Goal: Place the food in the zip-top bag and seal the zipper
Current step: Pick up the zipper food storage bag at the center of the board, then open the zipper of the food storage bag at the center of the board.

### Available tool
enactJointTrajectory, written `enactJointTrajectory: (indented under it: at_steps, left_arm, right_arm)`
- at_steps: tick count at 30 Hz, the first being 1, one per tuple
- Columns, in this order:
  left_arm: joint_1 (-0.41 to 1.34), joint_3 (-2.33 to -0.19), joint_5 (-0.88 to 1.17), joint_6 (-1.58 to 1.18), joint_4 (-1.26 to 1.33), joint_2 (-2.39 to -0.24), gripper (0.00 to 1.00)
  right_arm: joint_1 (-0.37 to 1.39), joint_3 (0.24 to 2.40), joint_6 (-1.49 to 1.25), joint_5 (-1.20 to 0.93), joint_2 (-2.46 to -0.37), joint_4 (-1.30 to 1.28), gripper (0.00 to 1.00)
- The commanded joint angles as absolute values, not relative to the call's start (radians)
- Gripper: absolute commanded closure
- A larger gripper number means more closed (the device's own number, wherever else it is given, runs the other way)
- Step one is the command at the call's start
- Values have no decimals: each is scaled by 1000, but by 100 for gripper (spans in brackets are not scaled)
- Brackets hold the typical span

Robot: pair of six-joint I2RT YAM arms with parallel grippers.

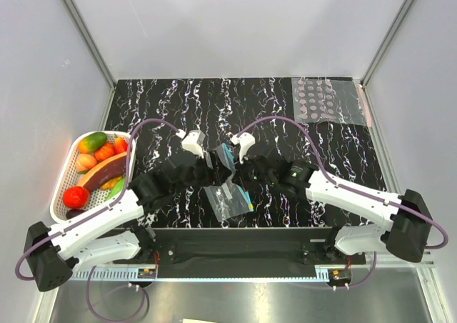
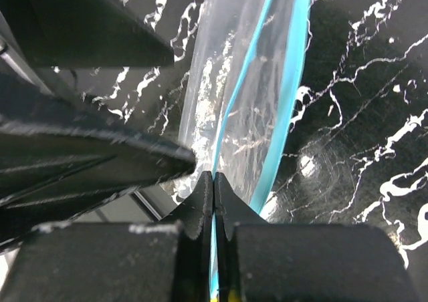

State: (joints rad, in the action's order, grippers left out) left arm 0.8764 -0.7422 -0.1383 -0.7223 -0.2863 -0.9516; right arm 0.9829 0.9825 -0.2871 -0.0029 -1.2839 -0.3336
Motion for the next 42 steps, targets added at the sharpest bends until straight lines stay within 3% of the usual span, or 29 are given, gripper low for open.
enactJointTrajectory:
  at_steps: [1, 11, 23, 32, 38, 40, 42]
  left_arm:
    - [893, -811, -242, -698, -307, -979, 24]
    - [902, -822, -279, -698, -299, -1023, 28]
    - [917, -845, -272, -713, -287, -1039, 16]
    - [937, -851, -291, -709, -302, -1011, 15]
    - [948, -877, -302, -684, -337, -1060, 32]
    - [951, -877, -317, -670, -336, -1072, 49]
    - [960, -880, -333, -666, -337, -1089, 51]
  right_arm:
    - [1011, 1026, -282, 77, -1296, -357, 100]
    - [1077, 1046, -261, 126, -1285, -347, 100]
    - [1123, 1081, -255, 187, -1331, -367, 100]
    - [1126, 1080, -258, 204, -1332, -365, 100]
    - [1126, 1095, -262, 202, -1336, -370, 100]
    - [1129, 1100, -258, 201, -1339, -374, 100]
    - [1132, 1100, -252, 193, -1338, -373, 100]
